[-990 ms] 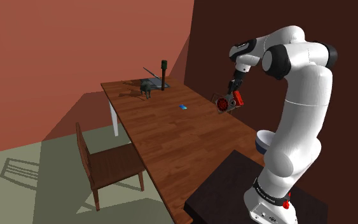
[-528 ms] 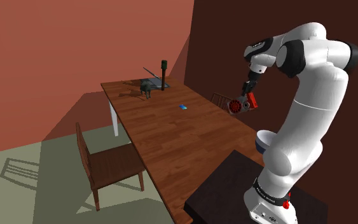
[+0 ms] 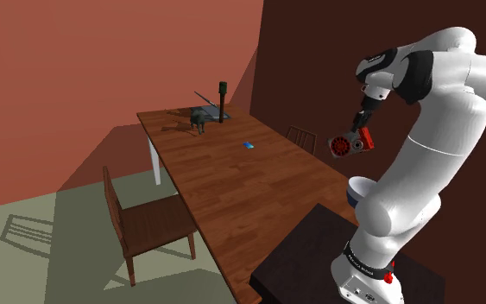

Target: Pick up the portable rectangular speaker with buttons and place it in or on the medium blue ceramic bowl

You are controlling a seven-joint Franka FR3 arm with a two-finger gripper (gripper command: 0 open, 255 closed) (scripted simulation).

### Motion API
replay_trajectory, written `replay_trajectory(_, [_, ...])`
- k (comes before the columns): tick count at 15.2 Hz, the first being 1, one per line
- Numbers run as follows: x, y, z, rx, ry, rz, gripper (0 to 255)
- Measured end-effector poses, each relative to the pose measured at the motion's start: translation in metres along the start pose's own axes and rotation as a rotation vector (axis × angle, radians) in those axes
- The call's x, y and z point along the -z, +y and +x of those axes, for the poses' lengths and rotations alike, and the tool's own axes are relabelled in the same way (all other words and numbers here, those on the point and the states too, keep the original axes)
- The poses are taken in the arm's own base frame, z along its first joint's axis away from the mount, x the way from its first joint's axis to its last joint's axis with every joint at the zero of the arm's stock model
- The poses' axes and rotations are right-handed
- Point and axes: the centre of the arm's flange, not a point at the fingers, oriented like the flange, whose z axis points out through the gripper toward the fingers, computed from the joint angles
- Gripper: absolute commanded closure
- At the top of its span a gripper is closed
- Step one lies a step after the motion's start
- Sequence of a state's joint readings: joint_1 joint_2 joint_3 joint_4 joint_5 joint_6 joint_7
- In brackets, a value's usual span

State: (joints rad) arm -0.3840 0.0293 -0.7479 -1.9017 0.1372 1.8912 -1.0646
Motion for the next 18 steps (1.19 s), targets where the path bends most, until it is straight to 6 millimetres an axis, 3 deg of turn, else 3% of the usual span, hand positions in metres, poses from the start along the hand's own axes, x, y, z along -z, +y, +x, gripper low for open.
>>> replay_trajectory(8, [0.021,0.04,-0.092,-0.001,0.0,0.0,255])
replay_trajectory(18, [-0.027,0.046,-0.104,0.001,0.0,0.001,255])
